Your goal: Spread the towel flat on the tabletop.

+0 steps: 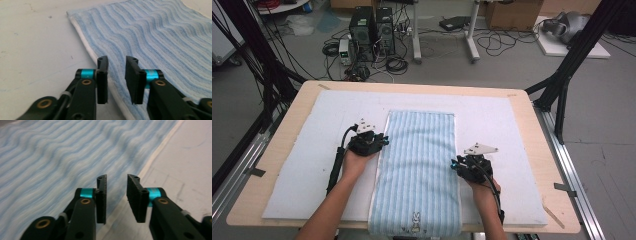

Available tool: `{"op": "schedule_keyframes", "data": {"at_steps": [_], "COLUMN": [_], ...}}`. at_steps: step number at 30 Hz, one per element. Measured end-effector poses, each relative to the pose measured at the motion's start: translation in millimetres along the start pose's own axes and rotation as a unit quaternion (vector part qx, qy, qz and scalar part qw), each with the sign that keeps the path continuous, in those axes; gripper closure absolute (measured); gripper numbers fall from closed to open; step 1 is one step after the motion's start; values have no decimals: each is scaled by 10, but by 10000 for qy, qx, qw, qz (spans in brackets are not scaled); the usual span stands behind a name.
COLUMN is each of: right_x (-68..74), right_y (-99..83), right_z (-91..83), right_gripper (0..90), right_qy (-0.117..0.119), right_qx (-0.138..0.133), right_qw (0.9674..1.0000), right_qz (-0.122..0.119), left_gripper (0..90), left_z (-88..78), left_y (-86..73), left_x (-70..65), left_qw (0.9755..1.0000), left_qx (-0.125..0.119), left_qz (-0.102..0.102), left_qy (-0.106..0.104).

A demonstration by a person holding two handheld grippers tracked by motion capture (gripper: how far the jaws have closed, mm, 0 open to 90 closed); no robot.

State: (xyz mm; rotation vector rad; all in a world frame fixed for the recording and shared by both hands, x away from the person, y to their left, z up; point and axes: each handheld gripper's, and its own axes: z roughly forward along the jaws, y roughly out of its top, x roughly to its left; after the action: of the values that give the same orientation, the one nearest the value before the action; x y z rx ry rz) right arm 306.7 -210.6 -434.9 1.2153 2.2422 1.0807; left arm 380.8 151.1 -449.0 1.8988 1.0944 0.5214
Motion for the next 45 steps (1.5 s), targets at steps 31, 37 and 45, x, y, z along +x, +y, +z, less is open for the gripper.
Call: {"op": "schedule_keyframes", "data": {"at_steps": [31, 37, 45], "right_x": [-412, -436, -416], "right_y": [353, 267, 174], "right_z": [33, -164, -314], "right_gripper": [241, 116, 116], "right_qy": [-409, -255, -102], "right_qx": [-505, -427, -710], "right_qw": [9974, 9987, 9973], "right_qz": [302, -68, -127], "left_gripper": [411, 193, 193], "left_z": [-350, -523, -779], "left_y": [43, 19, -36], "left_x": [237, 334, 484], "left_qw": [9875, 9845, 9859], "left_qx": [-1078, -965, -865], "left_qz": [48, -36, 190], "left_qy": [-1150, -1461, -1419]}}
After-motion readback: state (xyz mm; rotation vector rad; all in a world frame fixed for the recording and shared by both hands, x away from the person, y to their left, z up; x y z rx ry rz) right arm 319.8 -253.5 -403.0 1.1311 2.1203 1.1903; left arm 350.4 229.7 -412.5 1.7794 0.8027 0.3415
